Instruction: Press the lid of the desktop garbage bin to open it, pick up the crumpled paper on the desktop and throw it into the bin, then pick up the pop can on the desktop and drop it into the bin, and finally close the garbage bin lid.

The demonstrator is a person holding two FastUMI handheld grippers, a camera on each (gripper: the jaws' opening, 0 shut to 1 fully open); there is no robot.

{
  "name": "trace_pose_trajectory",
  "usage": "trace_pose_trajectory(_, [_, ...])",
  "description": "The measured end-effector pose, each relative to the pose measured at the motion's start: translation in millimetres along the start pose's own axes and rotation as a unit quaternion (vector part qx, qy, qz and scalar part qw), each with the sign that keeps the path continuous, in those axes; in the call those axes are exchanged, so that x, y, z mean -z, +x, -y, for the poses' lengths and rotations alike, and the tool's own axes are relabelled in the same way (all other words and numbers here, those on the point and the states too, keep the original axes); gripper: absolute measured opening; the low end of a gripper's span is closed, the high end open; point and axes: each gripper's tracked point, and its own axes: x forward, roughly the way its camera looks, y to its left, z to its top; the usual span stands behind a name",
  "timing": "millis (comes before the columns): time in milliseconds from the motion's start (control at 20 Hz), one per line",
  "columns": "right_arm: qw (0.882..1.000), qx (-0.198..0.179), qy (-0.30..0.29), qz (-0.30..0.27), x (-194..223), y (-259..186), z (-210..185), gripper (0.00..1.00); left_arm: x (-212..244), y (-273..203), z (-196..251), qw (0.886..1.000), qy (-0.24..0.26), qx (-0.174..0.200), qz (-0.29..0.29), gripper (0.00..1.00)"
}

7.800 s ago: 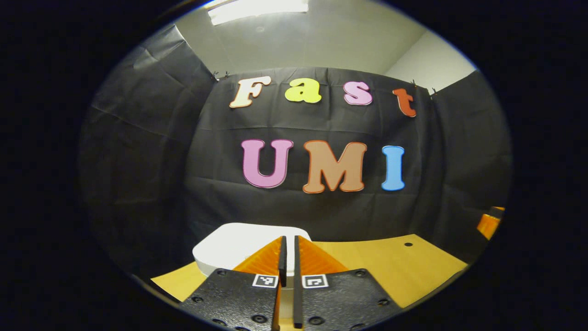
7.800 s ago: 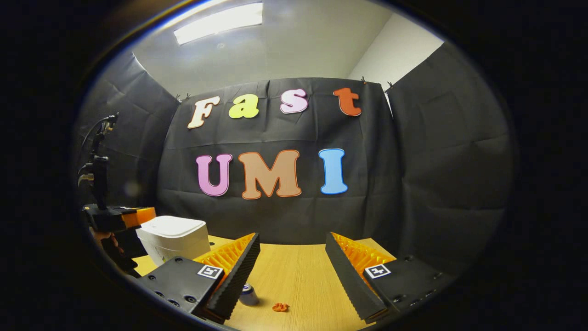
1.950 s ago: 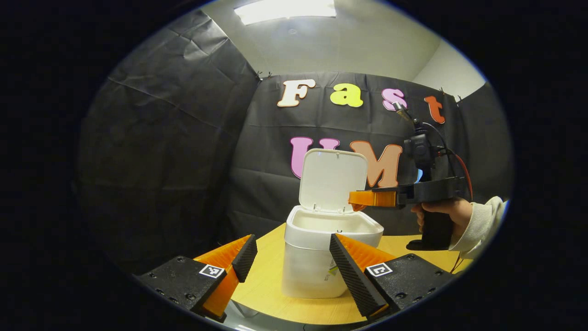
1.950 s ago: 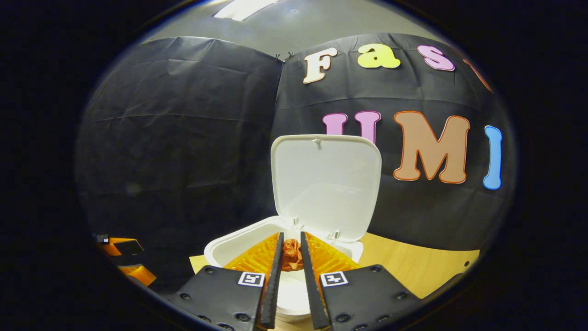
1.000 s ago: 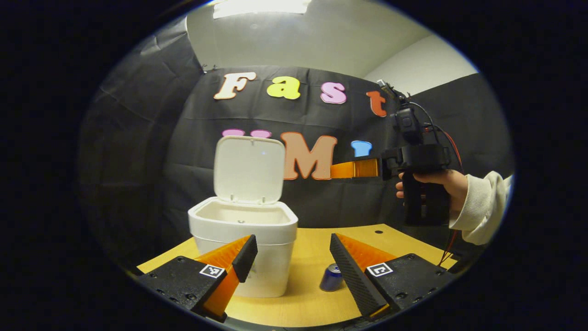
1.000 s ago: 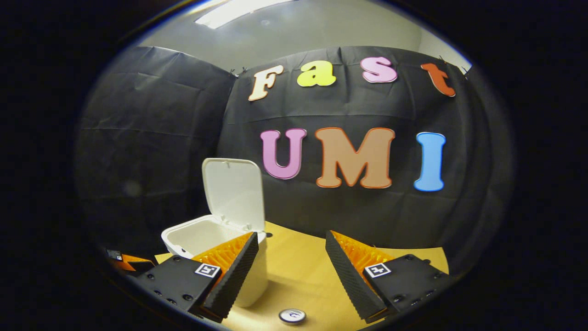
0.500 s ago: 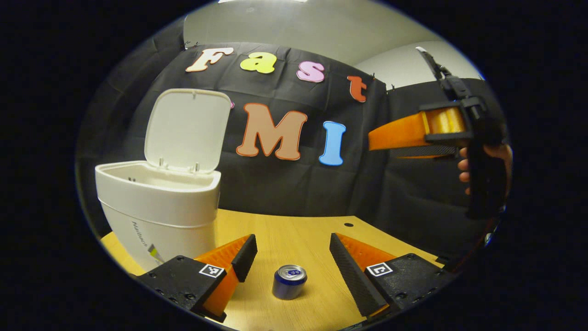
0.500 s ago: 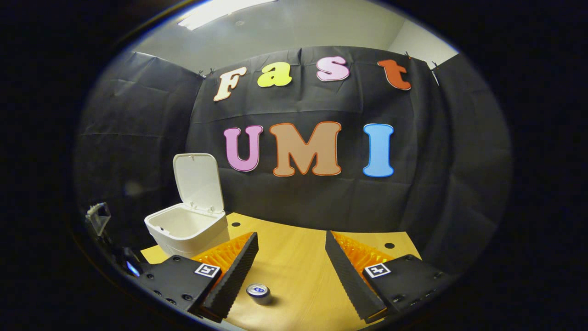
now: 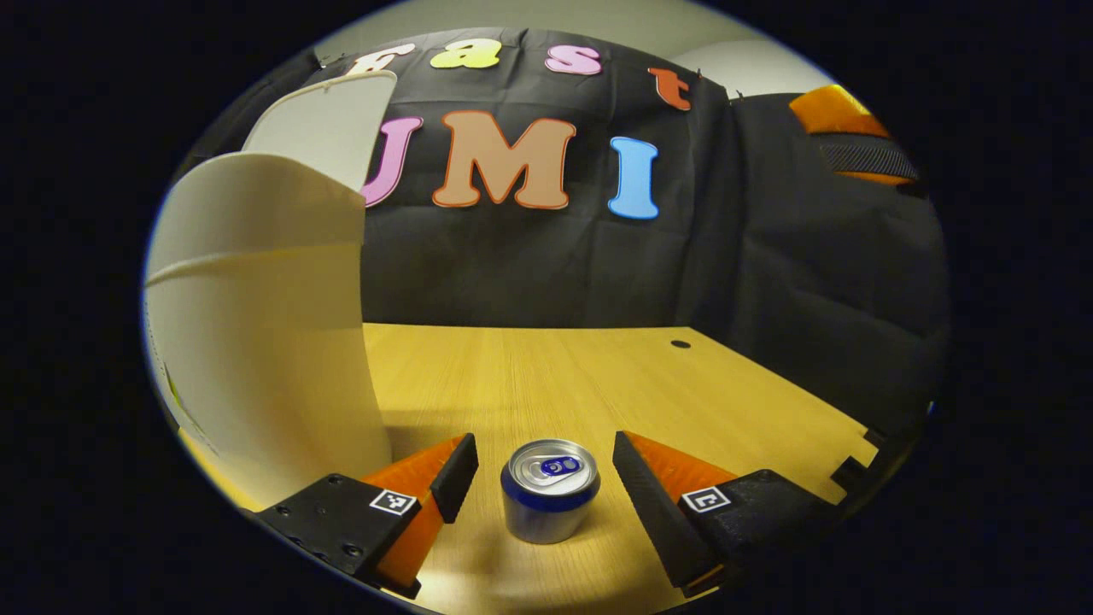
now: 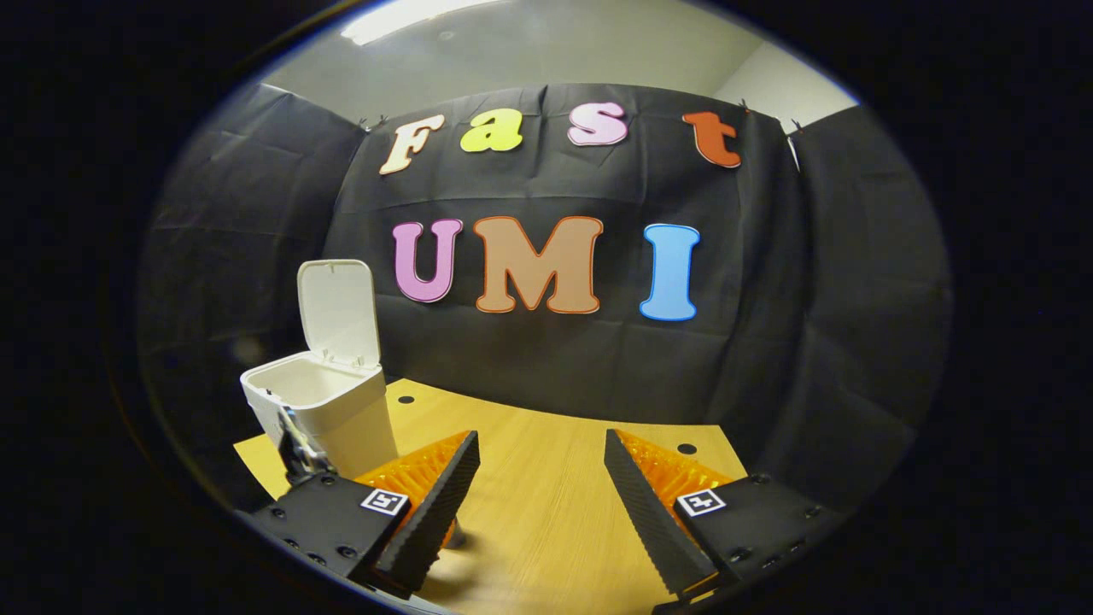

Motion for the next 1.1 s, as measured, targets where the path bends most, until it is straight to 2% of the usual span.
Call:
trace_pose_trajectory(200, [0.999, 0.025, 0.029, -0.011, 20.3, -5.8, 19.7, 0.98, 26.1, 14.2, -1.7, 0.999, -0.002, -0.001, -0.043, 0.97])
trace_pose_trajectory(550, [0.998, 0.049, 0.037, -0.021, 34.7, -22.2, 33.5, 0.98, 58.5, 21.2, -3.9, 0.996, -0.003, -0.008, -0.084, 0.96])
trace_pose_trajectory(650, [0.997, 0.054, 0.041, -0.024, 37.3, -25.9, 34.5, 0.98, 61.8, 19.6, -3.9, 0.995, -0.002, -0.014, -0.094, 0.78])
trace_pose_trajectory(750, [0.997, 0.057, 0.047, -0.028, 41.0, -30.1, 35.3, 0.98, 60.8, 17.8, -4.7, 0.995, -0.006, -0.017, -0.096, 0.79])
trace_pose_trajectory(900, [0.996, 0.061, 0.053, -0.037, 50.0, -34.4, 36.2, 0.98, 42.5, 9.0, -5.1, 0.996, -0.014, -0.02, -0.086, 0.78])
trace_pose_trajectory(1100, [0.995, 0.059, 0.058, -0.053, 61.4, -38.2, 36.8, 0.98, -24.8, -23.7, -4.6, 0.998, -0.042, 0.006, -0.041, 0.78])
